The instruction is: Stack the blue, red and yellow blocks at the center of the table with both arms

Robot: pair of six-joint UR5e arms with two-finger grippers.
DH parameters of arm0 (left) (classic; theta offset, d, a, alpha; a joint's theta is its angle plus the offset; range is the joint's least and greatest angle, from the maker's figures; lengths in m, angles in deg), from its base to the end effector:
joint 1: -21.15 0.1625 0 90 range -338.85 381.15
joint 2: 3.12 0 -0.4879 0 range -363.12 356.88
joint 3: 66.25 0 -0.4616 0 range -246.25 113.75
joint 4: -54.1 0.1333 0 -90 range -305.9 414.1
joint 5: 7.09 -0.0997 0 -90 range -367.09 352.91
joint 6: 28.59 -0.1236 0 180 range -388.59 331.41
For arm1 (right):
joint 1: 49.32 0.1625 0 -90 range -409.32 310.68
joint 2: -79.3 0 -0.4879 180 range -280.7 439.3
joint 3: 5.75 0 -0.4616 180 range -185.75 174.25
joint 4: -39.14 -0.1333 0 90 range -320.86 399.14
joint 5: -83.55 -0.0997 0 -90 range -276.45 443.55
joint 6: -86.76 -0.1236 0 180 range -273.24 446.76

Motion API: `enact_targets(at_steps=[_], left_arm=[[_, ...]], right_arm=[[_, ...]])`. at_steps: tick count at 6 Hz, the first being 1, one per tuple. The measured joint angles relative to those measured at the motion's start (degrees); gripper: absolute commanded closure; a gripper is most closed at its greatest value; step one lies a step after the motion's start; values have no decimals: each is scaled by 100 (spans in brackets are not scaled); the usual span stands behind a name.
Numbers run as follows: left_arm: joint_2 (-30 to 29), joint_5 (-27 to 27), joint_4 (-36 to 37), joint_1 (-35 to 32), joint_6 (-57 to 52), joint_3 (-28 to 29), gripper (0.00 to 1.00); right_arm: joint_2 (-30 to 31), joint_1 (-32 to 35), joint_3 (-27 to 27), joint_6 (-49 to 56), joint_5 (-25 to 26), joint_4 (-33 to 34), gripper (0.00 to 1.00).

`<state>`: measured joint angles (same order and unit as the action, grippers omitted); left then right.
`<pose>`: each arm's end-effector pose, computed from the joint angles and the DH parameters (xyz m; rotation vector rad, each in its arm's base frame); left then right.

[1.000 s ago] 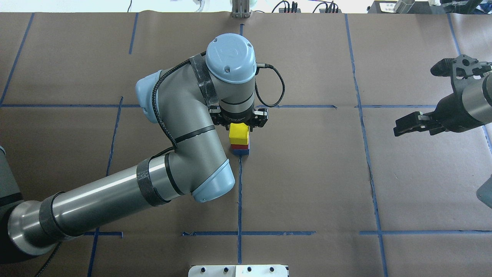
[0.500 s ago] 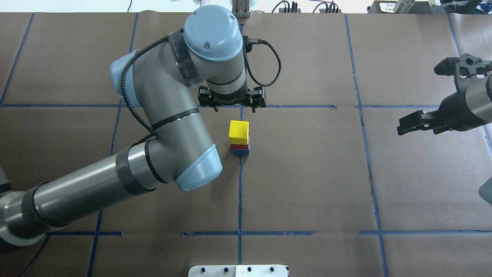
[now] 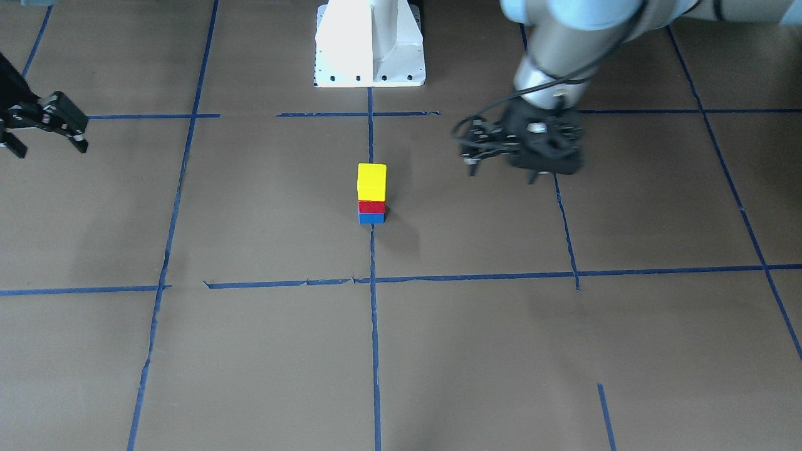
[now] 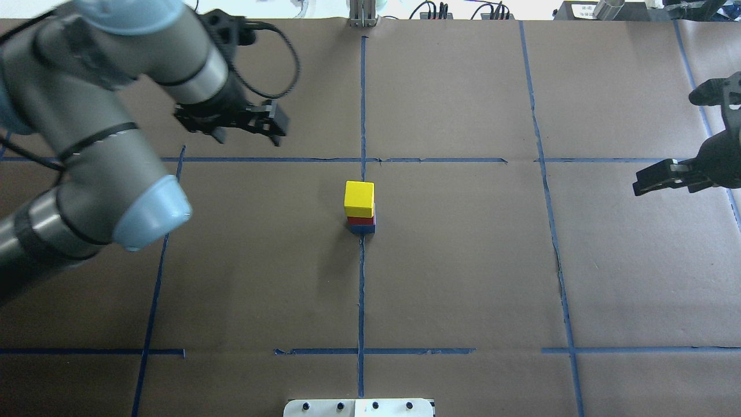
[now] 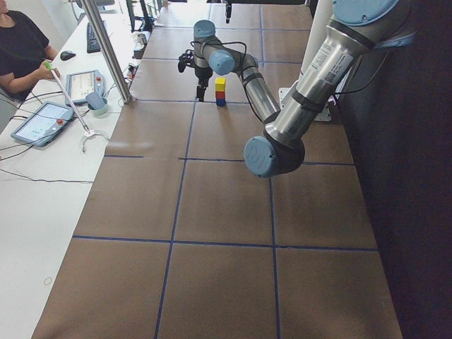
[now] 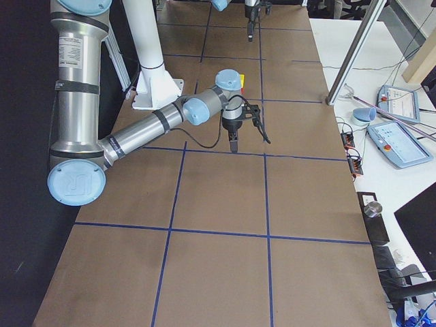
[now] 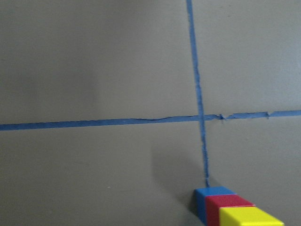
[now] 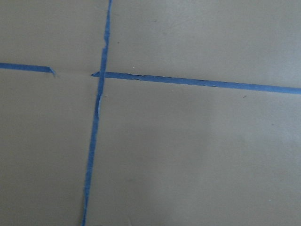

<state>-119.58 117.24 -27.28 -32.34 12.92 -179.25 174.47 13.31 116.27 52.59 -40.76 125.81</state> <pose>0.3413 -0.5680 0.2605 0.1758 0.8793 0.1321 -0.1758 -0.4781 0.4781 0.1396 -0.7630 -0.0450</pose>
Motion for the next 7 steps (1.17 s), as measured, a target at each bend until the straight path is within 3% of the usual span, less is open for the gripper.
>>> enact_targets(at_steps=[1, 3, 5, 7], left_arm=[[986, 454, -18, -687, -1206, -341, 0], [2360, 775, -24, -1868, -3536, -387, 0], [2946, 795, -22, -2714, -5009, 239, 0], [3041, 871, 12, -3353, -5372, 871, 0]], right_arm=[[148, 481, -257, 740, -297, 2, 0], [404, 1421, -799, 2061, -659, 13, 0], [669, 2118, -1295, 3171, -830, 13, 0], [809, 2323, -1536, 3593, -1024, 4, 0]])
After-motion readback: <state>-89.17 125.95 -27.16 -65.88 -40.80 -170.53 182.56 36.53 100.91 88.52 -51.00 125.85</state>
